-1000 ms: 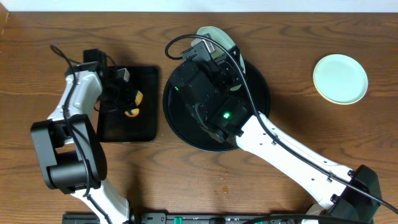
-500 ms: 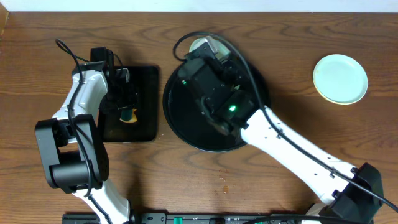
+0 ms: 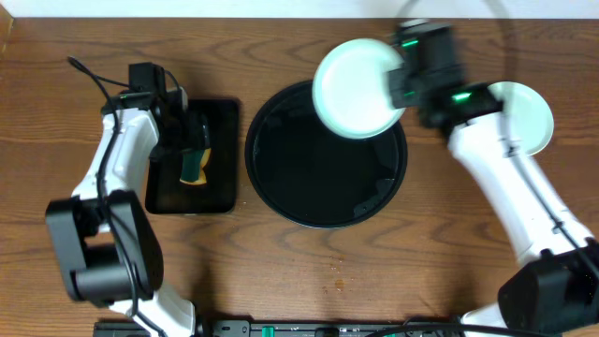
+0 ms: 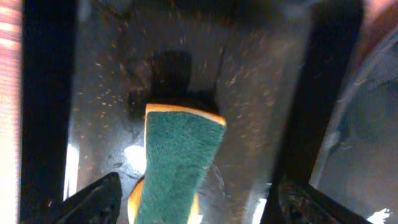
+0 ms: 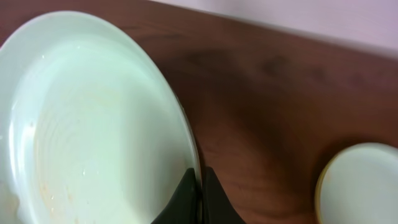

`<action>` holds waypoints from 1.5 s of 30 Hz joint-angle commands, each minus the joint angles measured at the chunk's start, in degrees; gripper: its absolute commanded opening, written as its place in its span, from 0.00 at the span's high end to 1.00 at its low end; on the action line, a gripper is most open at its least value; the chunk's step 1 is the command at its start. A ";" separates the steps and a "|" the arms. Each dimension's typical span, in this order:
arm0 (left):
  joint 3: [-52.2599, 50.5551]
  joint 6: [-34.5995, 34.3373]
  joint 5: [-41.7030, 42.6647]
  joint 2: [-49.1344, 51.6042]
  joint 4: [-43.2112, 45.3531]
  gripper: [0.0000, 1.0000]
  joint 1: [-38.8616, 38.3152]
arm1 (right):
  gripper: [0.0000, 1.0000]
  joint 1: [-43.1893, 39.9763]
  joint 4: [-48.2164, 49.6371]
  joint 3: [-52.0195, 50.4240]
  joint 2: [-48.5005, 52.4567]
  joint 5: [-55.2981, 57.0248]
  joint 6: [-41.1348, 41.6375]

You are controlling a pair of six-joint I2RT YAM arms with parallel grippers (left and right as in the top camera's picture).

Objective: Clean dirty plates on tray and stack at the side
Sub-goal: 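Carry plate right and set it onto the stacked plates, release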

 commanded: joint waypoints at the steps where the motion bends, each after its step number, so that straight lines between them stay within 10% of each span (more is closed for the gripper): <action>1: 0.00 -2.64 0.81 -2.89 0.13 0.17 0.24 | 0.99 -11.80 -1.07 0.81 -1.60 -16.92 5.77; 10: 0.00 -2.60 0.72 -2.80 0.17 0.16 0.24 | 0.97 -37.24 -2.01 0.74 2.93 -17.70 3.39; 24: 0.00 -2.60 0.72 -2.80 0.17 0.15 0.24 | 0.91 -47.25 3.48 0.74 17.31 -17.68 -0.26; 26: 0.00 -2.60 0.72 -2.80 0.17 0.15 0.24 | 0.83 -47.32 4.46 0.74 18.49 -17.68 -0.26; 29: 0.00 -2.60 0.72 -2.80 0.17 0.15 0.24 | 0.44 -47.21 4.79 0.74 18.99 -17.73 -0.26; 37: 0.00 -2.60 0.72 -2.80 0.17 0.15 0.24 | 0.01 -46.18 0.20 0.76 18.56 -41.22 -7.56; 45: 0.00 -2.60 0.72 -2.80 0.17 0.15 0.24 | 0.01 -36.06 -10.62 0.76 18.53 -32.70 -10.95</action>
